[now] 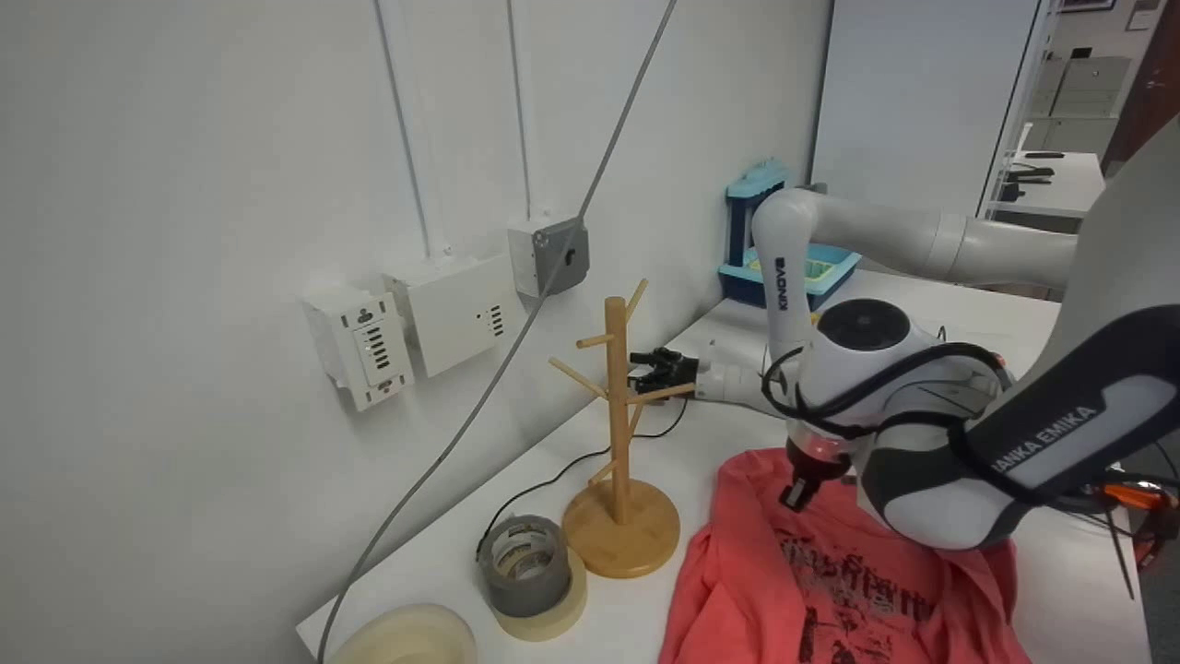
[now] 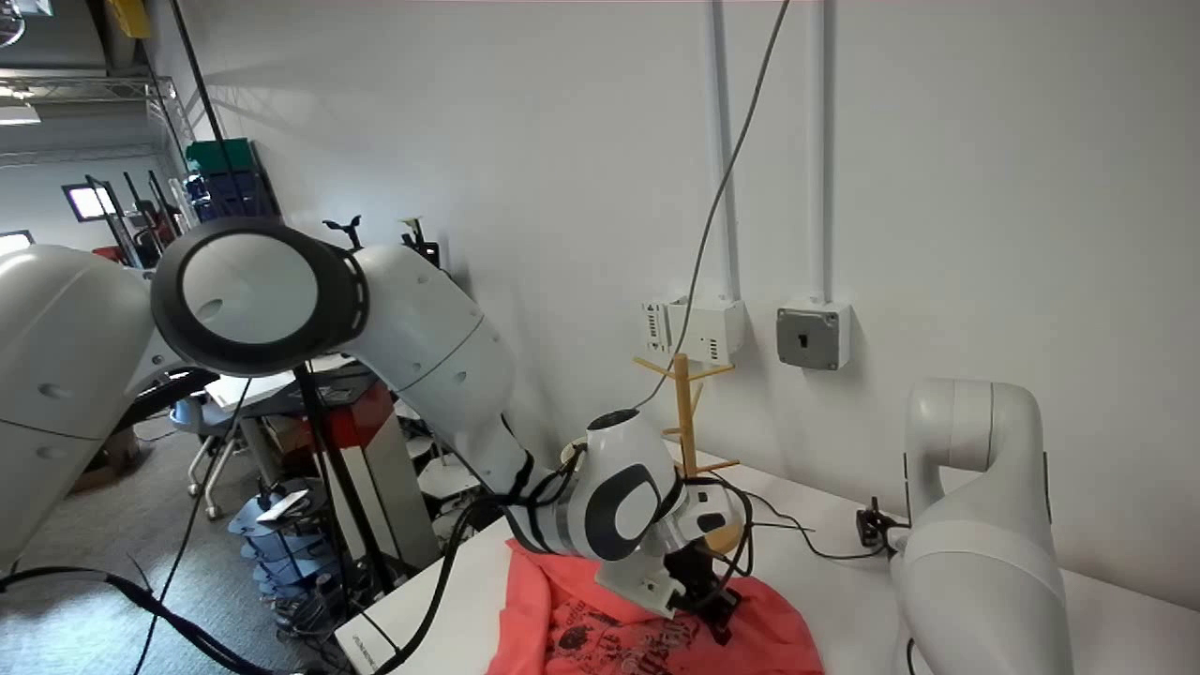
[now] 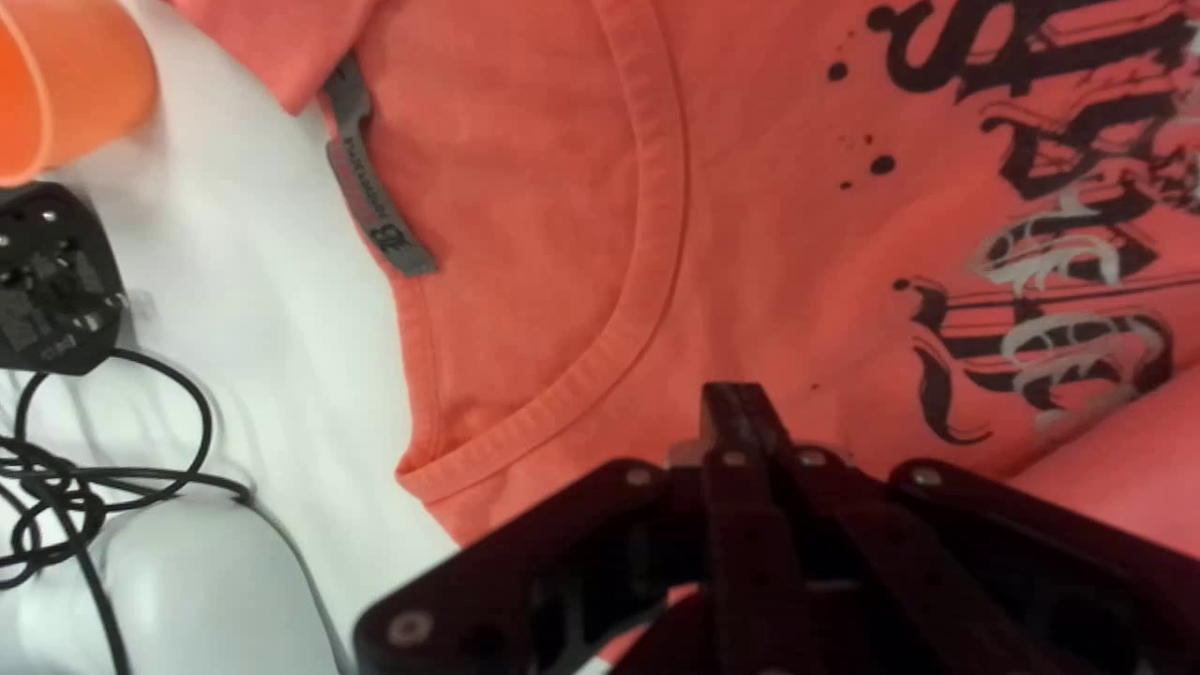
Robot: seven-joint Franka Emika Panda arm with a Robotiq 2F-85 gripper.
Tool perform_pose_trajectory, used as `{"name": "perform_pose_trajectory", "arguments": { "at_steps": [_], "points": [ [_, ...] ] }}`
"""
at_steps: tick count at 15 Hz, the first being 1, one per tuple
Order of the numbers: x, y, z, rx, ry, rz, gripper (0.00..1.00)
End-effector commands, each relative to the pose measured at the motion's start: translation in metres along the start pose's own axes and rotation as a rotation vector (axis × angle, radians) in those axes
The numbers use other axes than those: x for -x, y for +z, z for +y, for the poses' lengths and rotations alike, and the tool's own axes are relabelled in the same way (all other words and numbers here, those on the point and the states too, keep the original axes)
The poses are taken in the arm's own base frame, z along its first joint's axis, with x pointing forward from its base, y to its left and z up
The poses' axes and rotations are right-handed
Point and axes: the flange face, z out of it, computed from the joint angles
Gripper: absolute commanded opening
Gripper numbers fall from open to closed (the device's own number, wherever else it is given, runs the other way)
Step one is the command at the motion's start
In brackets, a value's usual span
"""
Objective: Unfold the peach shirt
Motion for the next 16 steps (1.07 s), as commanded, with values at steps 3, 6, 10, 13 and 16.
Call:
{"name": "perform_pose_trajectory", "arguments": {
  "at_steps": [3, 6, 10, 13, 16],
  "points": [
    [0.052, -0.058, -0.012, -0.093, -0.089, -0.046, 0.00],
    [0.087, -0.079, -0.029, -0.149, -0.149, -0.084, 0.00],
    [0.129, -0.096, -0.049, -0.210, -0.214, -0.140, 0.00],
    [0.158, -0.102, -0.054, -0.234, -0.249, -0.190, 0.00],
    [0.186, -0.105, -0.057, -0.256, -0.292, -0.227, 0.00]
  ]
}}
